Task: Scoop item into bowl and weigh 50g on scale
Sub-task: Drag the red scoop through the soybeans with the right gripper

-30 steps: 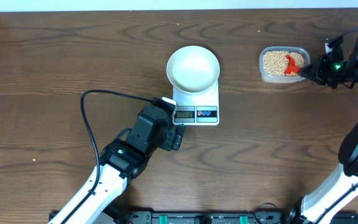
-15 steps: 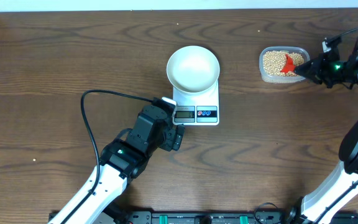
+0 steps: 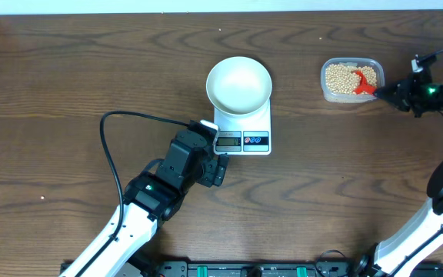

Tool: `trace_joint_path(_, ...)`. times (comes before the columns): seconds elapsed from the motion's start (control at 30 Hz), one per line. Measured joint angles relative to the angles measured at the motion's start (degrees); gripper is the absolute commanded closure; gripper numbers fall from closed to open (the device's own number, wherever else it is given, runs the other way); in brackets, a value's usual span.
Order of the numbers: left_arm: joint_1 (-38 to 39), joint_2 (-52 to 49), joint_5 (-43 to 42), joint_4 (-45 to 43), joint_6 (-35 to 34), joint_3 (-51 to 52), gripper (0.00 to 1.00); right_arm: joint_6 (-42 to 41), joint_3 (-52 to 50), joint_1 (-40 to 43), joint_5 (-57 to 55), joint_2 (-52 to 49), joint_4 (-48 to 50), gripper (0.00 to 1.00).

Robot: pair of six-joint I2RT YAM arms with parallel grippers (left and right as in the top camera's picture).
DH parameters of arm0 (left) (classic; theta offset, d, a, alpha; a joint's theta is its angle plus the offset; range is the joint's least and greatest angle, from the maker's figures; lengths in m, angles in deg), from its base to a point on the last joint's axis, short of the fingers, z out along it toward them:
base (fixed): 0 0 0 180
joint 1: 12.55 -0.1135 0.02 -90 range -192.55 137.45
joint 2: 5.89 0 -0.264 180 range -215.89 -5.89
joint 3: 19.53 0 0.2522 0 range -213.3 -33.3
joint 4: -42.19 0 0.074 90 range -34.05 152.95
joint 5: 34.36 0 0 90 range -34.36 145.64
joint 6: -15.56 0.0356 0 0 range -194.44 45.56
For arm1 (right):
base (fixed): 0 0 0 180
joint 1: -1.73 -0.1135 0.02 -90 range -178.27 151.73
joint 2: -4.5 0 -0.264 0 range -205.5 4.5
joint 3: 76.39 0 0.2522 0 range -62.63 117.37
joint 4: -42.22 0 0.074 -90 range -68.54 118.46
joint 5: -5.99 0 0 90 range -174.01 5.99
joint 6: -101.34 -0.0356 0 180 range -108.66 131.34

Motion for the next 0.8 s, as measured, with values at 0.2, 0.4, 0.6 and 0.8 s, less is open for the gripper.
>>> trace_joint_path(0.2,0.0,0.0,0.0,0.0,0.0,0.0,0.14,0.9,0.0,0.6,0.3,0.0,0.1,0.99)
trace_joint_path(0.4,0.0,0.0,0.0,0.0,0.2,0.0,0.12,1.1,0.0,0.2,0.2,0.0,0.7,0.99)
trace_joint_path(0.6,0.0,0.0,0.0,0.0,0.2,0.0,0.12,1.2,0.0,-1.3,0.2,-0.2,1.4,0.99)
trace_joint_path(0.8,0.0,0.0,0.0,0.0,0.2,0.0,0.12,1.2,0.0,-1.5,0.6,-1.4,1.6,0.99)
